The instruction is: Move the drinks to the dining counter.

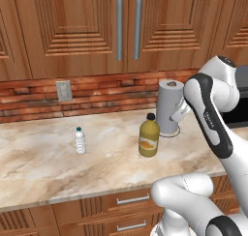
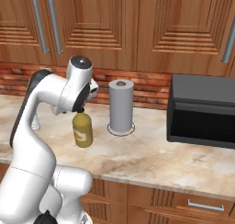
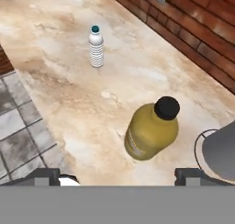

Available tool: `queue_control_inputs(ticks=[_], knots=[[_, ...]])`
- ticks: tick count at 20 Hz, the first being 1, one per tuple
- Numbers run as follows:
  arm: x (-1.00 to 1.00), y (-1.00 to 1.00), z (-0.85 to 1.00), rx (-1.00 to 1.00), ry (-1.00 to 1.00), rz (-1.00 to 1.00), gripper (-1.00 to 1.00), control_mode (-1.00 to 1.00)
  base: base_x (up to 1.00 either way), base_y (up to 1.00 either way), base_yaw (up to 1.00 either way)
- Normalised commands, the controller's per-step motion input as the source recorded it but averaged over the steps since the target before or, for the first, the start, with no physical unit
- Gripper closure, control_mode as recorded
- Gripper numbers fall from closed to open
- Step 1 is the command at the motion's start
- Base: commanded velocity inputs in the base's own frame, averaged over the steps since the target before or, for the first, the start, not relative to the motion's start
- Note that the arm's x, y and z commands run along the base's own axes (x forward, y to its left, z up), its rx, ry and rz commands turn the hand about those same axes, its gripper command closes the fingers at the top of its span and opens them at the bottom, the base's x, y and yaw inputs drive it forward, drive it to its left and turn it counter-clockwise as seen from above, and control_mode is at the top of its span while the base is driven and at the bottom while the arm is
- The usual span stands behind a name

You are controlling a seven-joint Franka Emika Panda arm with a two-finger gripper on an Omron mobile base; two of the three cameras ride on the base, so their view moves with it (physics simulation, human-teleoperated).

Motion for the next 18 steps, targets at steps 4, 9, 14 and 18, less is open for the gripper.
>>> queue_control_inputs(ticks=[4, 9, 14, 18], knots=[[0.0, -0.01, -0.13, 0.0, -0.11, 0.34, -1.0, -1.0, 0.0, 0.0, 0.0], [0.0, -0.01, -0.26, 0.0, -0.15, 0.31, -1.0, -1.0, 0.0, 0.0, 0.0], [0.0, -0.07, -0.28, 0.02, -0.2, 0.24, -1.0, -1.0, 0.0, 0.0, 0.0], [0.0, -0.15, -0.29, 0.06, -0.23, 0.2, -1.0, -1.0, 0.0, 0.0, 0.0]])
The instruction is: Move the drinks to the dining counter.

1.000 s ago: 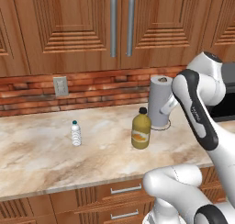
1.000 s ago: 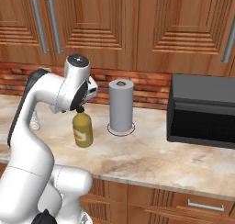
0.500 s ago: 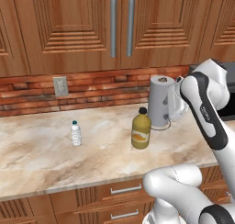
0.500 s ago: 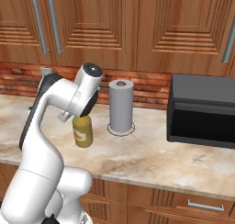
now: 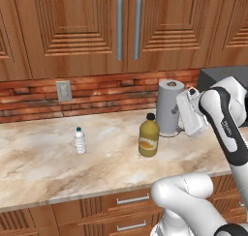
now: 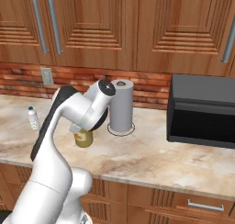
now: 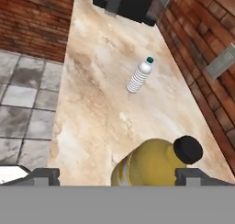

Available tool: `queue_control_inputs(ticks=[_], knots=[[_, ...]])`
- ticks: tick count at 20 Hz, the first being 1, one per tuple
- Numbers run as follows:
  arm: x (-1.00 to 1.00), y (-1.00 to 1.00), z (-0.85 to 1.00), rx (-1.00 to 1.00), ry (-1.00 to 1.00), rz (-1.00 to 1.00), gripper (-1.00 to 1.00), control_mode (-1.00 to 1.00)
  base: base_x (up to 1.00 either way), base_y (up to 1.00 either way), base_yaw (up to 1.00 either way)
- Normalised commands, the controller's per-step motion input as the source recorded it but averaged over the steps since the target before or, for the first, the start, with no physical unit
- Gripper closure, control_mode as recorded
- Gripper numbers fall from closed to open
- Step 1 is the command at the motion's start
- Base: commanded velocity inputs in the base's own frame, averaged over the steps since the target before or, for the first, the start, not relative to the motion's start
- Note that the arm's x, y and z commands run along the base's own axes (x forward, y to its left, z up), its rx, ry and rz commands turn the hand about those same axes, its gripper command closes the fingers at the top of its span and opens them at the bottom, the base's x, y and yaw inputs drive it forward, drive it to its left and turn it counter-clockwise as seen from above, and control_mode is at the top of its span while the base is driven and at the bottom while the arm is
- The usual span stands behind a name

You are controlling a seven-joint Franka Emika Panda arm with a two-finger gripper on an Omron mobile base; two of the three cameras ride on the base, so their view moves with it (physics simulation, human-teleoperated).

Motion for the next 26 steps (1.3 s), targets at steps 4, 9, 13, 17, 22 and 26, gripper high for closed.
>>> queue_control_inputs(ticks=[4, 9, 13, 17, 22, 26], knots=[[0.0, -0.11, -0.18, 0.05, -0.22, 0.12, -1.0, -1.0, 0.0, 0.0, 0.0], [0.01, -0.03, -0.03, 0.0, -0.1, 0.02, -1.0, -1.0, 0.0, 0.0, 0.0], [0.13, -0.17, 0.0, 0.08, 0.01, 0.0, -1.0, -1.0, 0.0, 0.0, 0.0], [0.19, -0.36, 0.0, 0.28, 0.13, 0.0, -1.0, -1.0, 0.0, 0.0, 0.0], [0.13, -0.41, 0.0, 0.33, 0.15, 0.0, -1.0, -1.0, 0.0, 0.0, 0.0], [0.06, -0.25, 0.0, 0.31, 0.11, 0.0, -1.0, -1.0, 0.0, 0.0, 0.0]])
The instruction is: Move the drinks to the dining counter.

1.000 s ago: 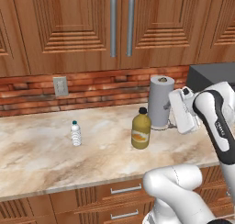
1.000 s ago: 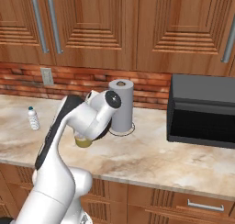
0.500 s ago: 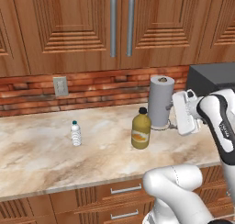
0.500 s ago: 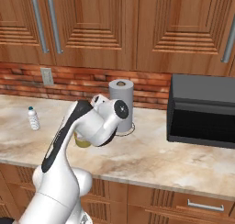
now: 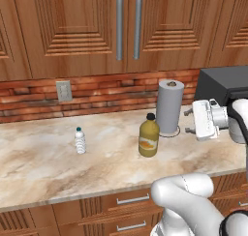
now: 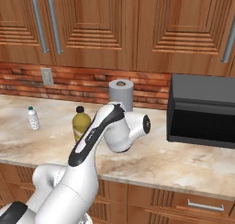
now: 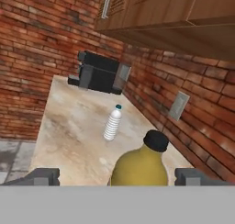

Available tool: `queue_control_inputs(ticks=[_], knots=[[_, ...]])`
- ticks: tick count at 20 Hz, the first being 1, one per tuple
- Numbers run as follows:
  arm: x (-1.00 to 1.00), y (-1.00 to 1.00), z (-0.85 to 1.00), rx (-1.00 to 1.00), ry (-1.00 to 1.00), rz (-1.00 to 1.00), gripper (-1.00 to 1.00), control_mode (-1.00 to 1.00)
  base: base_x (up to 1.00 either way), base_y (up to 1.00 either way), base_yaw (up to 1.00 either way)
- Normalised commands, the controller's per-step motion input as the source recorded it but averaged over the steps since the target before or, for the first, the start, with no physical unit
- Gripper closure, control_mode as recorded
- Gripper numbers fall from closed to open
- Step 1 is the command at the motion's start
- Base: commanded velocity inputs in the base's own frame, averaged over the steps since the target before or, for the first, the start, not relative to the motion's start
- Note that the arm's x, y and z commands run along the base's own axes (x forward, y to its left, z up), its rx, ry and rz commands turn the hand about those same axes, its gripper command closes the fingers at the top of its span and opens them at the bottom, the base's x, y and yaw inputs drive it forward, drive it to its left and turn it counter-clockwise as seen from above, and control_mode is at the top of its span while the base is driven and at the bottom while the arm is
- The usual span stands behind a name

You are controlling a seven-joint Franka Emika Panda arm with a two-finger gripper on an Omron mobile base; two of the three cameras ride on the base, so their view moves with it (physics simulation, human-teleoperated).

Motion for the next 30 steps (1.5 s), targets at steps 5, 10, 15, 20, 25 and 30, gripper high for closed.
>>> queue_control_inputs(ticks=[5, 10, 15, 20, 25, 30], knots=[[0.05, -0.05, 0.0, 0.28, 0.08, 0.0, -1.0, -1.0, 0.0, 0.0, 0.0], [0.04, 0.0, 0.0, 0.16, 0.02, -0.02, -1.0, -1.0, 0.0, 0.0, 0.0], [0.0, 0.07, 0.0, 0.02, 0.0, -0.02, -1.0, -1.0, 0.0, 0.0, 0.0], [0.0, 0.22, 0.0, 0.0, 0.0, -0.02, -1.0, -1.0, 0.0, 0.0, 0.0], [0.05, 0.3, -0.02, 0.0, 0.0, -0.03, -1.0, -1.0, 0.0, 0.0, 0.0], [0.07, 0.17, -0.1, 0.0, 0.0, 0.0, -1.0, -1.0, 0.0, 0.0, 0.0]])
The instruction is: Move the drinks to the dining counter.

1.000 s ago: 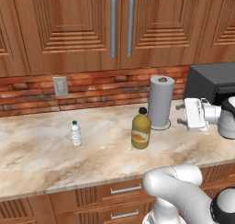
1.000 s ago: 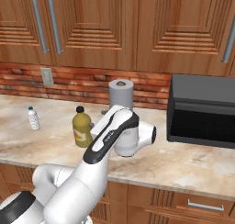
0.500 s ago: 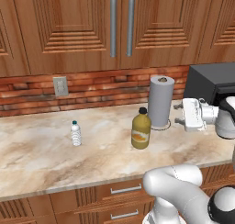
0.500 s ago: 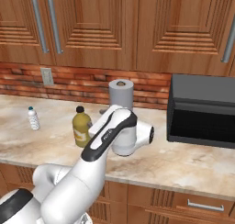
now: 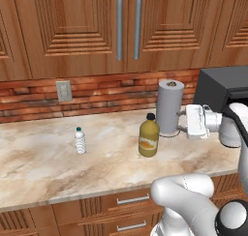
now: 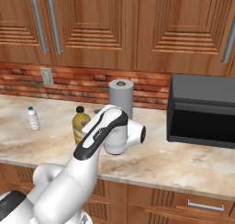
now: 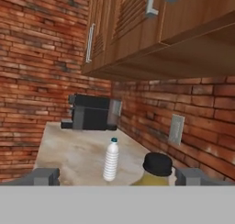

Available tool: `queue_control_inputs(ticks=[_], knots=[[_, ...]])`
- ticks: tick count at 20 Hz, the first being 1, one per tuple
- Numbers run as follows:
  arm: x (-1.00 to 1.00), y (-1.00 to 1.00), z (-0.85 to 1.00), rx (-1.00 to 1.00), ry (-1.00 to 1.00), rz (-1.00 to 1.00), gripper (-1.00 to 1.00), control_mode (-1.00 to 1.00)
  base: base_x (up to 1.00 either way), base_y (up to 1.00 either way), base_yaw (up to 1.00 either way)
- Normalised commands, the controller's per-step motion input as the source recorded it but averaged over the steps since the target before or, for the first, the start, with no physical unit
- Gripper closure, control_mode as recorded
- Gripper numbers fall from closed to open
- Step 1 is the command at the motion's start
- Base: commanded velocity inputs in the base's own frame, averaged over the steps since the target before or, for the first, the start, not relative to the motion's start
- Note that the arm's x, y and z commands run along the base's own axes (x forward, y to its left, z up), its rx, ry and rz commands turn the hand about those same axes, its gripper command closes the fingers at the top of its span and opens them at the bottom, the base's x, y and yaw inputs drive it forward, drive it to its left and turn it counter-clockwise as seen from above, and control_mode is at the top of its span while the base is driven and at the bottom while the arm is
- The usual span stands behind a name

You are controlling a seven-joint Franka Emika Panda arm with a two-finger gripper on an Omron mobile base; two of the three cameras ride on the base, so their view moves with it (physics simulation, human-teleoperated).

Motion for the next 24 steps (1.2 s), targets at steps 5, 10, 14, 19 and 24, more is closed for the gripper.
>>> queue_control_inputs(ticks=[5, 10, 14, 19, 24], knots=[[0.15, 0.09, -0.07, 0.0, 0.04, 0.0, -1.0, -1.0, 0.0, 0.0, 0.0], [0.22, 0.05, -0.01, 0.0, 0.08, 0.0, -1.0, -1.0, 0.0, 0.0, 0.0], [0.21, 0.06, -0.01, 0.0, 0.07, 0.0, -1.0, -1.0, 0.0, 0.0, 0.0], [0.19, 0.09, -0.03, 0.0, 0.05, 0.0, -1.0, -1.0, 0.0, 0.0, 0.0], [0.17, 0.09, -0.07, 0.0, 0.02, 0.0, -1.0, -1.0, 0.0, 0.0, 0.0]])
